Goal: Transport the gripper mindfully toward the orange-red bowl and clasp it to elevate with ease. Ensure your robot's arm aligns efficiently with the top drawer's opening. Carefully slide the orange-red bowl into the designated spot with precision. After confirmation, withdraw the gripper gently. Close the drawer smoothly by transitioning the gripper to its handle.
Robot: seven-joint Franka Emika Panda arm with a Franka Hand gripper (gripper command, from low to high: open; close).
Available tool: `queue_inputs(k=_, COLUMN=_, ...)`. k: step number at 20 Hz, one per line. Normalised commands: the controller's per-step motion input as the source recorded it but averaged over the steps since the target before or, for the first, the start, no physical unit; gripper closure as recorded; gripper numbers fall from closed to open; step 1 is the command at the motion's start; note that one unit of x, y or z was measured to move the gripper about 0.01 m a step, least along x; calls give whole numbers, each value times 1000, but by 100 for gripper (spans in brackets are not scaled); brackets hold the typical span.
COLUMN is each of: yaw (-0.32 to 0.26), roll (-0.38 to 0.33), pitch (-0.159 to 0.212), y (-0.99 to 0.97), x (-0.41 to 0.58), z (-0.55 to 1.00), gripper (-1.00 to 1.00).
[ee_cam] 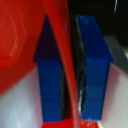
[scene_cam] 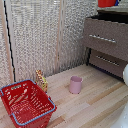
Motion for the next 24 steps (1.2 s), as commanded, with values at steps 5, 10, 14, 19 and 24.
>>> queue_inputs(k=5, yaw=6, roll=0, pitch=47, y=-135, x=0, z=-75, gripper=100)
queue_inputs(k=10, yaw=0, roll=-3, pitch=14, y=14, x=3, z=-25, gripper=-100)
queue_inputs(k=14, yaw=28, roll=-53, pitch=7, y=99, x=102, z=43, gripper=-100)
queue_inputs(k=19, yaw=77, roll=-130, pitch=0, y=186, x=6, z=170, gripper=-100)
queue_inputs(k=24, yaw=154, roll=-225, pitch=0, y=119, x=0, z=244, gripper=-100)
